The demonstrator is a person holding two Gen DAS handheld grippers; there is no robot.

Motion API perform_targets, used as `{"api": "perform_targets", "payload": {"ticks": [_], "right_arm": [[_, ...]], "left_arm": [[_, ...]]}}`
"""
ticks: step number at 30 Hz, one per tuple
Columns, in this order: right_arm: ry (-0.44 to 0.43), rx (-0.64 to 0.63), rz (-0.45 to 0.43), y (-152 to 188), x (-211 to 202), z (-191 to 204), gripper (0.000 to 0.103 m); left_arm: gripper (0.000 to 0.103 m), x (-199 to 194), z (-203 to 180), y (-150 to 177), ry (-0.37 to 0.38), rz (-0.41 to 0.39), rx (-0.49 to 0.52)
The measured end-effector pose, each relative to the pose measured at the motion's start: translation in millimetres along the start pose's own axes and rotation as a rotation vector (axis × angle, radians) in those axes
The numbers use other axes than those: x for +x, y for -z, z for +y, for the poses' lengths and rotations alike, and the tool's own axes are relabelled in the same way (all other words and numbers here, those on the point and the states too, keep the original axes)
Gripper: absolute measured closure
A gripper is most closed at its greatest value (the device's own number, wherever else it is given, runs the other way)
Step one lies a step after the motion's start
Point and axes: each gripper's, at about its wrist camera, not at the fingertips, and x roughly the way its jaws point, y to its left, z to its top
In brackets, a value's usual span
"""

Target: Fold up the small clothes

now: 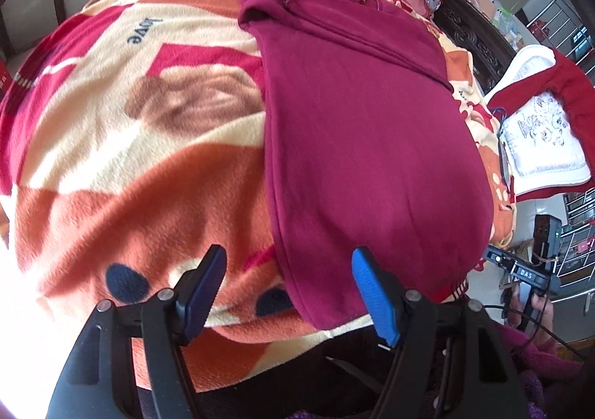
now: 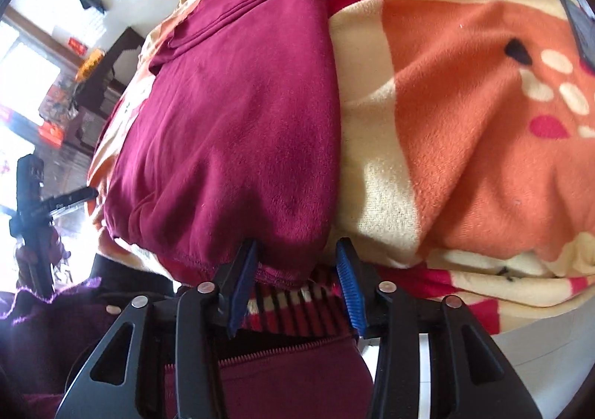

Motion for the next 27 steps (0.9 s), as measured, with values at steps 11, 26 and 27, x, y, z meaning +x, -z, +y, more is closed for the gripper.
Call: {"api": "perform_targets", "payload": {"ticks": [11,26,27], "right_arm": [[-0.068,0.049,-0.01,1.1,9.1,-3.3,0.076],[-0.069,0.044,-0.026,-1.8,1.0,-5.2,0.076],[-0.069,0.044,-0.026,-1.8,1.5,-5.0,0.076]], "left_arm": [[0.029,19.5,-9.7,12.6,0.021,0.083,-0.003],[0.03,21.2,-21.5,19.7,0.055,0.121,0.022],[0.03,23.1,-20.6,19.5,0.049,0.122,0.017]]}}
